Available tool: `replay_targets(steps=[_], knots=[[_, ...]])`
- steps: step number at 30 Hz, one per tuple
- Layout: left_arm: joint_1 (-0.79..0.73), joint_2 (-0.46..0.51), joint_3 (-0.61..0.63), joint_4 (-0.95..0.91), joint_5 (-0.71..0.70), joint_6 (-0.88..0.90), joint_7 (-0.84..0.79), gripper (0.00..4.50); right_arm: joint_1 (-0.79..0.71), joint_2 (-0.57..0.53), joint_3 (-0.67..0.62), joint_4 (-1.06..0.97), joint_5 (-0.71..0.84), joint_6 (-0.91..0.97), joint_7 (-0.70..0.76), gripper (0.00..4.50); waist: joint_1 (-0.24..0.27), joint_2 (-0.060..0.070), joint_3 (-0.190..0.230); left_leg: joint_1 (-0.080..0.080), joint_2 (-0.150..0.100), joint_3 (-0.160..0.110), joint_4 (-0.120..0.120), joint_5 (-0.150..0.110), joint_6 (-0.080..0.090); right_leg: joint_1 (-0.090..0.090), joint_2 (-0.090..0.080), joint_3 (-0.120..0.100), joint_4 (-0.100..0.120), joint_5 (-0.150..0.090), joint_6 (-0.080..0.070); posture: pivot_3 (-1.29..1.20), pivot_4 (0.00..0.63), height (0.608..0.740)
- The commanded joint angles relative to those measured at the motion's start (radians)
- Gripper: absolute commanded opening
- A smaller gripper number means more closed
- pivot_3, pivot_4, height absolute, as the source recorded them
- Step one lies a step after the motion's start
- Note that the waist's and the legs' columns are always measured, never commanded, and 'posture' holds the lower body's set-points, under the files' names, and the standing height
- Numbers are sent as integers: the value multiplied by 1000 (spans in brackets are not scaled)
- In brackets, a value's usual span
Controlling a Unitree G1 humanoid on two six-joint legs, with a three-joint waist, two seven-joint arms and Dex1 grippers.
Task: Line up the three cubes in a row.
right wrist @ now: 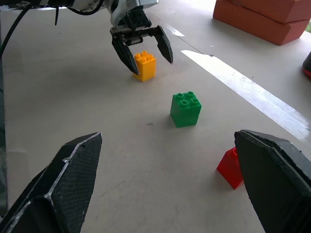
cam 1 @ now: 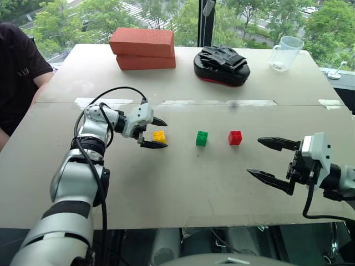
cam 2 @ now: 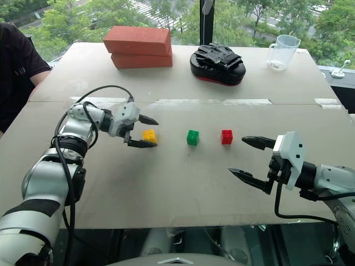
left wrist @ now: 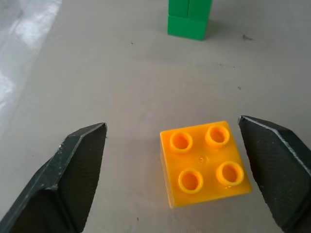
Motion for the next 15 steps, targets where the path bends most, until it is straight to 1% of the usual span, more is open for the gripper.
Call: replay_targets(steps=[1,5,9,13,15], knots=[[97,57,91,-204,-106,99,-13,4470,-11,-14,-41,6,11,-13,15,4500,-4,0,0,0,0,0,0,0,0,0,0,1,0,0,0,0,150,740],[280,102,156,-513,-185,258,51,4470,-38,-7,-20,36,12,-16,29,4500,-1,0,0,0,1,0,0,0,0,0,0,4,1,0,0,0,150,740],[527,137,255,-834,-258,417,186,4470,-77,2,15,70,1,-26,43,4500,0,0,0,1,1,0,0,0,0,0,-1,6,1,0,0,0,150,740],[681,131,313,-1013,-281,489,317,4470,-94,8,35,98,-15,-39,60,4500,4,0,0,2,0,0,0,0,0,1,-7,5,1,-2,-3,0,150,740],[774,100,369,-1129,-316,551,418,4470,-91,17,29,102,-21,-48,50,4500,4,0,0,1,0,-1,0,0,0,1,-8,3,1,-2,-4,0,150,740]])
